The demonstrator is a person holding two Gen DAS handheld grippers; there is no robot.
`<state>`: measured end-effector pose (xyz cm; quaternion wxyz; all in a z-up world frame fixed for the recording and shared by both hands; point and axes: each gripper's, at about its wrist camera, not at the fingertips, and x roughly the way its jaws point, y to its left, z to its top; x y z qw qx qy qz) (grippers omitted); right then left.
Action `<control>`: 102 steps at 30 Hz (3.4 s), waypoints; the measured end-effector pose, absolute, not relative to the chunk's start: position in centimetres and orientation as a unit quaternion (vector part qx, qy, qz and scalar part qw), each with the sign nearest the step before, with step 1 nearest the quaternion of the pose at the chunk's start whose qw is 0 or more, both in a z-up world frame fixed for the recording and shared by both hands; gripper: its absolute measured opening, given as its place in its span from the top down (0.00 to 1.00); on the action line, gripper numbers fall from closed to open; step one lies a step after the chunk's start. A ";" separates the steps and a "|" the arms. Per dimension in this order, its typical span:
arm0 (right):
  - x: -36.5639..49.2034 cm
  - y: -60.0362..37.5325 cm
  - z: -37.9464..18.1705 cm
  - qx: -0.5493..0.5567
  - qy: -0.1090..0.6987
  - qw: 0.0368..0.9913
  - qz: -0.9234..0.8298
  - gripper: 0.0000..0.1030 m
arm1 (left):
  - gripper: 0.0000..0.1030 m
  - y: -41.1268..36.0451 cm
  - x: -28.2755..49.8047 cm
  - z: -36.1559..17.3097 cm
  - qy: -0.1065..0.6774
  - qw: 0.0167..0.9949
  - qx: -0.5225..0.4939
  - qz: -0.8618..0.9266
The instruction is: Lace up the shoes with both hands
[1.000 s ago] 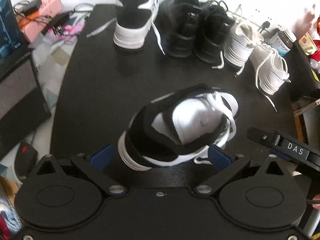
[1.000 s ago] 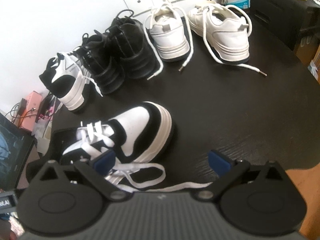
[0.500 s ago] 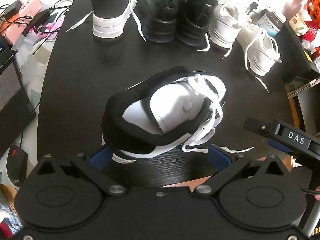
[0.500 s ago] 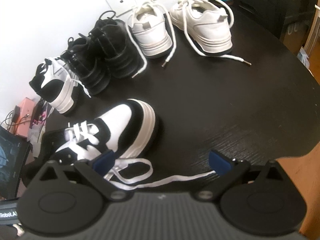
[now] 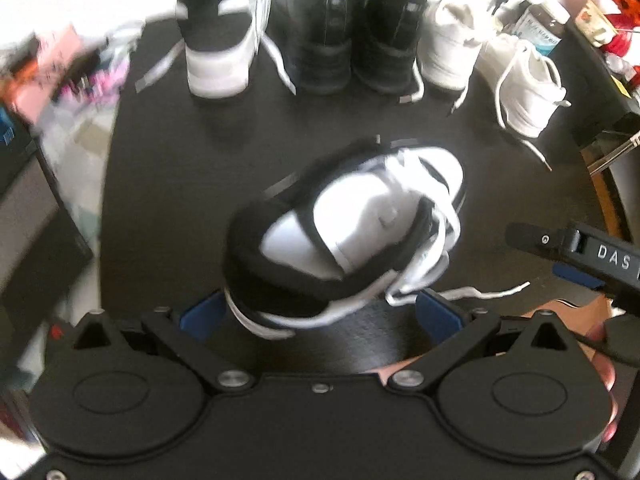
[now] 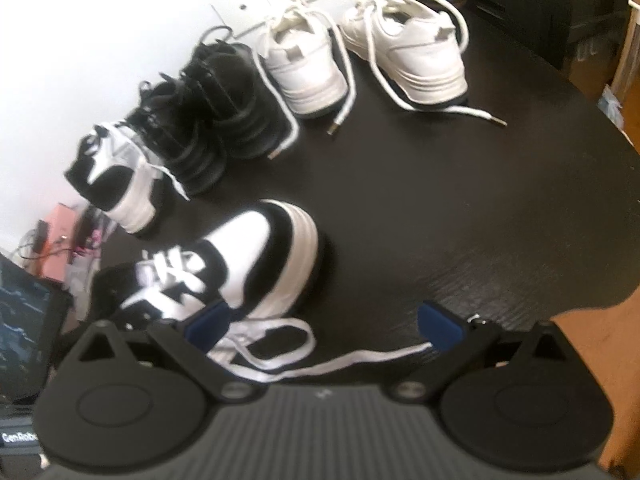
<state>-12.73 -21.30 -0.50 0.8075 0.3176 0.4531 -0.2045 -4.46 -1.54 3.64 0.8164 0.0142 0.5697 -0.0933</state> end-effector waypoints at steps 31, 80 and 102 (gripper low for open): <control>-15.8 -24.6 1.7 0.300 0.312 0.883 -0.182 0.01 | 0.03 2.4 -1.3 6.5 0.429 0.862 -0.095 -0.251; -12.7 -21.7 1.3 0.280 0.371 0.876 -0.129 0.06 | 0.42 -1.2 -0.4 3.0 0.422 0.855 0.056 -0.297; -2.4 -20.2 1.4 0.317 0.431 0.845 0.023 0.60 | 0.81 -0.3 -0.6 1.7 0.409 0.850 0.074 -0.325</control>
